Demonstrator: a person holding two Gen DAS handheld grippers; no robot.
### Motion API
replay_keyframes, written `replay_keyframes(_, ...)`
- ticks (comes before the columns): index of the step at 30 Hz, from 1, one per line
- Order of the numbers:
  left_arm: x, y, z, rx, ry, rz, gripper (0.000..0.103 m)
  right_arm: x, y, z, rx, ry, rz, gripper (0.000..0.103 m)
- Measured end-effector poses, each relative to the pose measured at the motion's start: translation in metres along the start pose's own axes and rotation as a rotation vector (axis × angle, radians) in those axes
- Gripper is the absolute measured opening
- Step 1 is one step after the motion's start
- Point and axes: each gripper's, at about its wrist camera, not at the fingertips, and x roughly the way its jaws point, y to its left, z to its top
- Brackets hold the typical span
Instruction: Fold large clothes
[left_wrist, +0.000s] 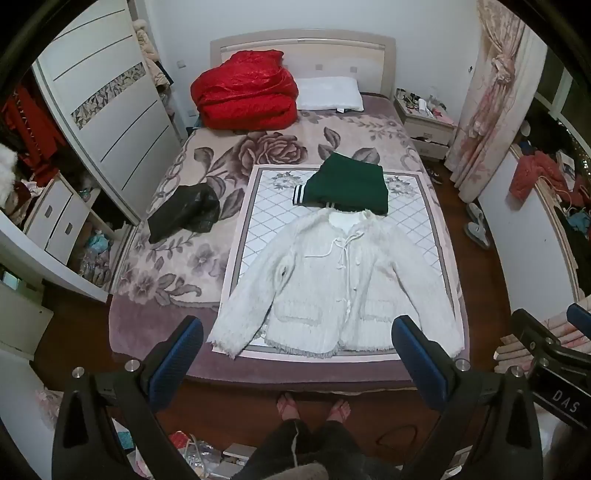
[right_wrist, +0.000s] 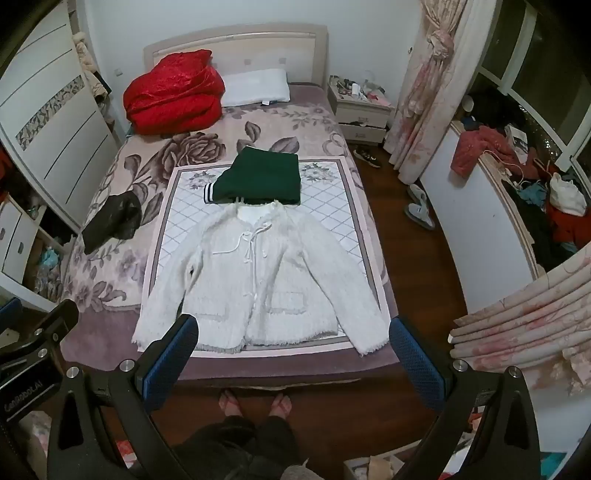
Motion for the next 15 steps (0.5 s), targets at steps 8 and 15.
replay_keyframes(8, -0.0001, 0.0004, 0.0, -0.003, -0.003, -0.001, 0.103, 0.0023, -0.0013, -0.0033, -0.003, 0.005, -0.001, 0.103)
replay_keyframes(15, -0.0002, -0.0001, 0.0, 0.0, -0.008, 0.002, 0.103, 0.0049, 0.0012, -0.0067, -0.009, 0.004, -0.004, 0.103)
